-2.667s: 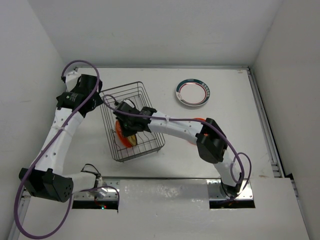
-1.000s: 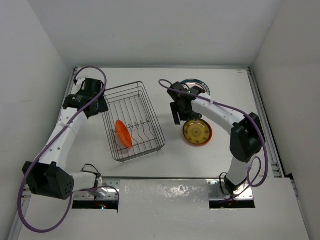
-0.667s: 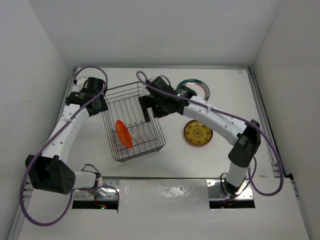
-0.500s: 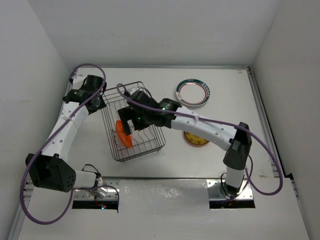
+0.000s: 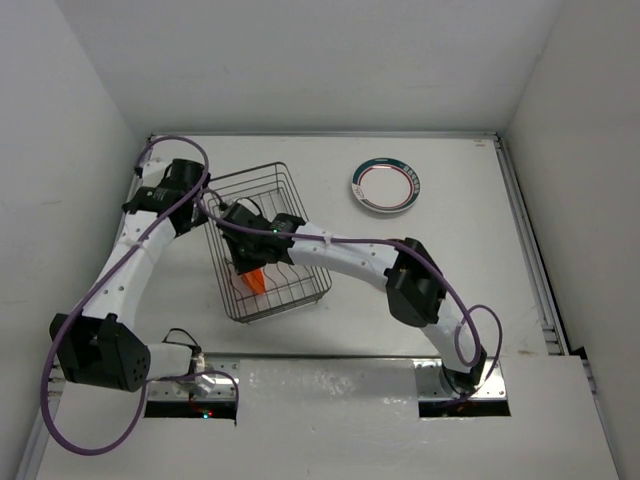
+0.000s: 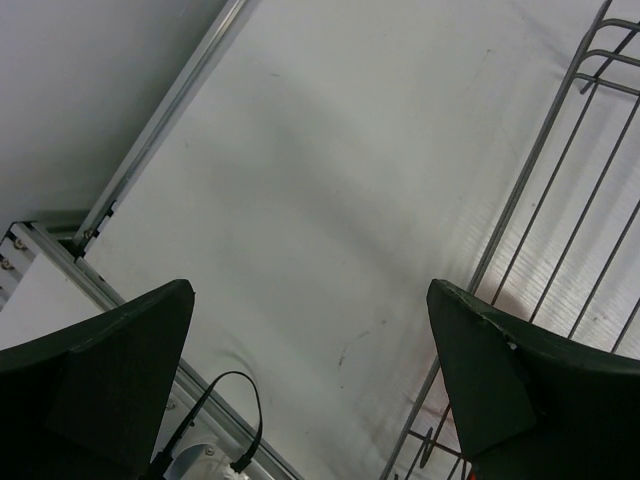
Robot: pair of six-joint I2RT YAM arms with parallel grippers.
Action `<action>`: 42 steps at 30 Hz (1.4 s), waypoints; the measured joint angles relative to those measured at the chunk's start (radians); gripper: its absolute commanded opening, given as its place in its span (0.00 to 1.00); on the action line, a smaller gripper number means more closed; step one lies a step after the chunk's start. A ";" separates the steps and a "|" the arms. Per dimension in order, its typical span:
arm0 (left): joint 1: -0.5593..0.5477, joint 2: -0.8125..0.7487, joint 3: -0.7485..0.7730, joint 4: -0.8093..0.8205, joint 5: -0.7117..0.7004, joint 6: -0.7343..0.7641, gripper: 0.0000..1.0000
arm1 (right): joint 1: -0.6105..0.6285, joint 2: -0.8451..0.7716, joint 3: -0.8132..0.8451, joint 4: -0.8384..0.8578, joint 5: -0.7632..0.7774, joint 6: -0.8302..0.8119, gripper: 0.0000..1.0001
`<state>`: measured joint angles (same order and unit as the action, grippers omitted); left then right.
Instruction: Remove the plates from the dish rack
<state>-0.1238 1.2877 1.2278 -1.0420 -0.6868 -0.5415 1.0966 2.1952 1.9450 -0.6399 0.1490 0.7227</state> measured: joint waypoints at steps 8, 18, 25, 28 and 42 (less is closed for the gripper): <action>0.002 -0.016 -0.016 0.009 0.000 0.023 1.00 | 0.008 -0.025 -0.039 0.065 -0.004 0.013 0.03; 0.008 -0.016 -0.016 0.030 0.018 0.048 1.00 | 0.005 -0.314 -0.116 0.099 0.011 0.073 0.00; 0.008 0.002 -0.016 0.037 0.024 0.082 1.00 | -0.117 -0.550 -0.170 0.002 0.150 0.082 0.00; 0.008 0.008 -0.016 0.040 0.040 0.095 1.00 | -0.233 -0.608 -0.248 -0.072 0.207 0.047 0.00; 0.008 0.017 -0.016 0.081 0.155 0.153 1.00 | -0.446 -0.589 -0.752 -0.125 0.259 -0.143 0.08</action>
<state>-0.1158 1.3045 1.2114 -0.9607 -0.5316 -0.3889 0.6510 1.6058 1.1934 -0.7650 0.4076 0.5797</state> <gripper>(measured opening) 0.998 0.023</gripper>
